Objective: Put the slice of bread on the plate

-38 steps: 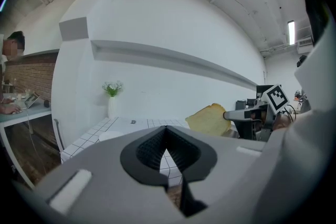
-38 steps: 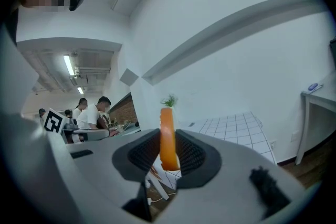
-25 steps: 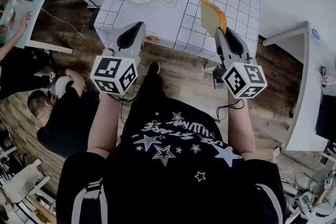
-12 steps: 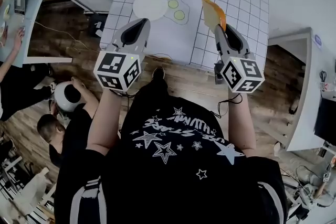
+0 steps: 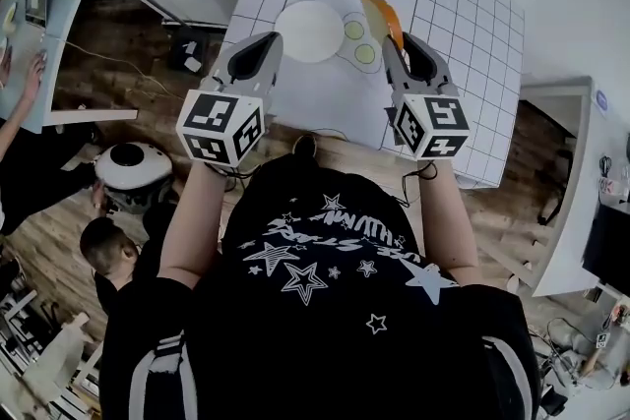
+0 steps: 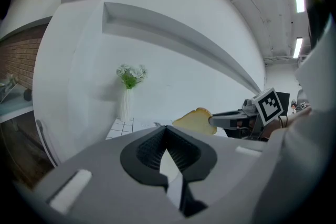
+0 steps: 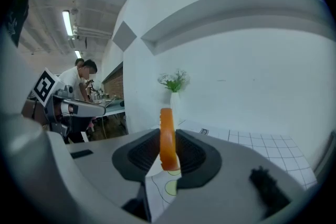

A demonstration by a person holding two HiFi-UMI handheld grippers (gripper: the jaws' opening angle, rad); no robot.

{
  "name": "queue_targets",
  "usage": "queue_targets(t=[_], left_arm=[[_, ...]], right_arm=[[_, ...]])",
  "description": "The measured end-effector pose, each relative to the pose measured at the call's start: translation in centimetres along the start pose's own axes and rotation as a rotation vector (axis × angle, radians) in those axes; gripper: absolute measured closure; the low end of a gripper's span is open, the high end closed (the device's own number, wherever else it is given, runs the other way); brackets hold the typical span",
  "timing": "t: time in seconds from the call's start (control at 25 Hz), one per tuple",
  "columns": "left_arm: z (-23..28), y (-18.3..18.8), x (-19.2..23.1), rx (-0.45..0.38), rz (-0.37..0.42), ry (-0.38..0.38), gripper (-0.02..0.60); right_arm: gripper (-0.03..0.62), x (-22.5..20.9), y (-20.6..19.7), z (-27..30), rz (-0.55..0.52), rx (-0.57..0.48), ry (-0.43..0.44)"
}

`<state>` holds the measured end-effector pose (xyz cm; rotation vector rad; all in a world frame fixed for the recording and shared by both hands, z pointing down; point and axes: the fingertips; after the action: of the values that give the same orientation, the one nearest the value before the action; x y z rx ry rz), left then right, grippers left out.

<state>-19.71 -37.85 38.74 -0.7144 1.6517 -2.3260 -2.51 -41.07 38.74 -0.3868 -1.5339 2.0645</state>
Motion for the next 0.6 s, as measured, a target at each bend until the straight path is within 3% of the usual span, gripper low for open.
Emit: queue_targets(t=[0.2, 0.36, 0.6], left_arm=[[0.2, -0.3, 2.7, 0.0, -0.027, 0.044, 0.572], [0.5, -0.9, 4.0, 0.016, -0.046, 0.06, 0.572], [1.0, -1.9, 5.3, 0.038, -0.082, 0.081, 0.572]], right_arm=[[0.499, 2.8, -0.7, 4.2, -0.126, 0.029, 0.096], [0.499, 3.9, -1.7, 6.7, -0.198, 0.061, 0.112], [0.499, 7.0, -2.7, 9.2, -0.44, 0.093, 0.206]])
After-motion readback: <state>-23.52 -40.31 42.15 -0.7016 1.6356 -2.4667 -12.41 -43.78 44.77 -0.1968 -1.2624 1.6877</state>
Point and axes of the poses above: the fingertips, and each gripper's own axes: z forward along the fingers, x to its left, y out of its top, and after that the axes turned 5 degrees about -z, right-handed
